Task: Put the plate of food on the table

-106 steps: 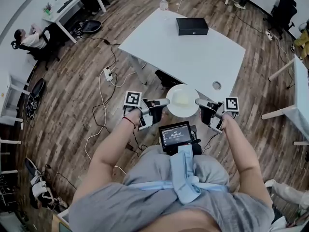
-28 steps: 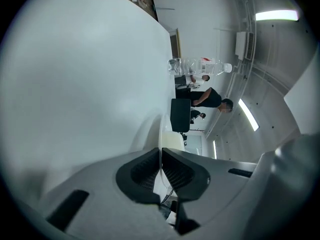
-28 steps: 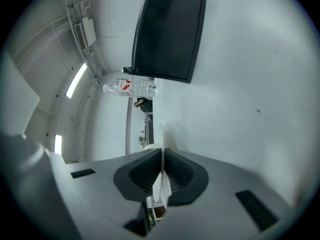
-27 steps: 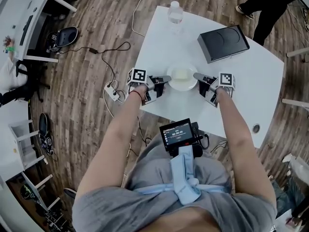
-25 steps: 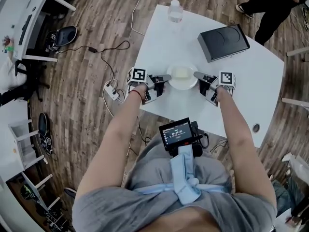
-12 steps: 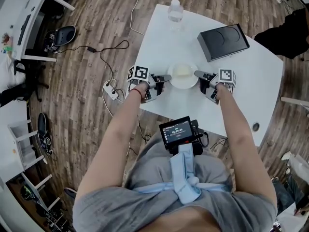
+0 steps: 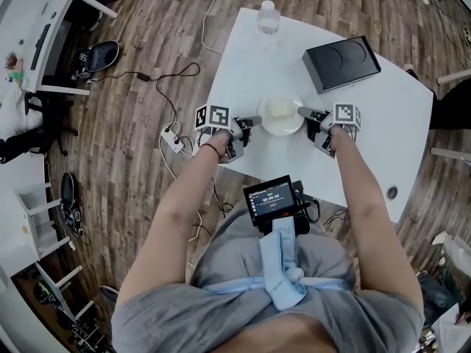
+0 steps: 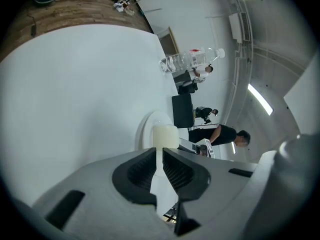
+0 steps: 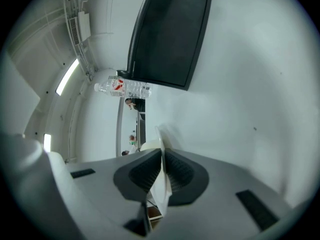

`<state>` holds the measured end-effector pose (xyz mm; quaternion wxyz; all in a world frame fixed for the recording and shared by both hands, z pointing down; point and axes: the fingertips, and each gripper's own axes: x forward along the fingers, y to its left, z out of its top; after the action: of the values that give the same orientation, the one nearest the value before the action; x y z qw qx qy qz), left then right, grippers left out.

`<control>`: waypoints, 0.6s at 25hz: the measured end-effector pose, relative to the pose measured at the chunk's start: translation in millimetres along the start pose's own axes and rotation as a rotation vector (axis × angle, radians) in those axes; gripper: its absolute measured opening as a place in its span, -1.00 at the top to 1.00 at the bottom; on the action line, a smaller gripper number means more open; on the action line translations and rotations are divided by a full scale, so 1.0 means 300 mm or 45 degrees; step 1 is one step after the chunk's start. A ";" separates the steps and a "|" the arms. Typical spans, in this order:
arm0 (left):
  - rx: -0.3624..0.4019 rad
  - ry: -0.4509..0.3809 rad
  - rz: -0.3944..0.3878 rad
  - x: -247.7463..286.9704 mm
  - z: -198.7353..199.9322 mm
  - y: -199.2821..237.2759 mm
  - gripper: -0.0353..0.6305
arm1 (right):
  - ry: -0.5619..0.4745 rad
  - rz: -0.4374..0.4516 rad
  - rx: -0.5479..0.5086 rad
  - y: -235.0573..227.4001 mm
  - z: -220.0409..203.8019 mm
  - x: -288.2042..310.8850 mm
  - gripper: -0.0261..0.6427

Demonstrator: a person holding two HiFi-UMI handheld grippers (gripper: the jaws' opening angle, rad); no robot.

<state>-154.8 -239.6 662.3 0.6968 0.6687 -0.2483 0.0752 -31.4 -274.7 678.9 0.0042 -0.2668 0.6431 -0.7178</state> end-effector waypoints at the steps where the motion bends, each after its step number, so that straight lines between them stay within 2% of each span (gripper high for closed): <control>1: 0.007 -0.008 0.004 0.004 -0.004 -0.008 0.81 | -0.001 -0.008 -0.012 0.000 0.003 0.000 0.80; 7: 0.098 0.015 0.034 0.015 -0.054 -0.025 0.81 | 0.007 -0.115 -0.124 -0.007 0.015 0.011 0.79; 15: 0.125 0.019 0.041 0.020 -0.076 -0.040 0.81 | 0.074 -0.296 -0.349 -0.025 0.019 0.003 0.79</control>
<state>-138.7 -220.1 654.7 0.6636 0.6976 -0.2497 0.1034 -27.4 -278.9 686.4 -0.1337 -0.3165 0.6998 -0.6263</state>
